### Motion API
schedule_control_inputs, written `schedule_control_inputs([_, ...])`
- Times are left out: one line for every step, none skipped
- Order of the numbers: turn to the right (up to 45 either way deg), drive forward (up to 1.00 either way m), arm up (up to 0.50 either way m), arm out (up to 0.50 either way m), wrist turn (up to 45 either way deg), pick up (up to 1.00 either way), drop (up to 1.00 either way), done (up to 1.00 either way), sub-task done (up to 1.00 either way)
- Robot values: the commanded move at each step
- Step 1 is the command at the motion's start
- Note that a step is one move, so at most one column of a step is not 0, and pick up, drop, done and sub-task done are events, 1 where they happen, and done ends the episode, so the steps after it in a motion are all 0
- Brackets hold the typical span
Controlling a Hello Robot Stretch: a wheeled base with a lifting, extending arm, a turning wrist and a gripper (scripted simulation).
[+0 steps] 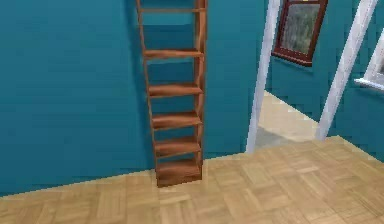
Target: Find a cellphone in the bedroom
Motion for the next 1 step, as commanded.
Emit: schedule_control_inputs([36.0,0.00,0.00,0.00,0.0,0.00,0.00,0.00,0.00])
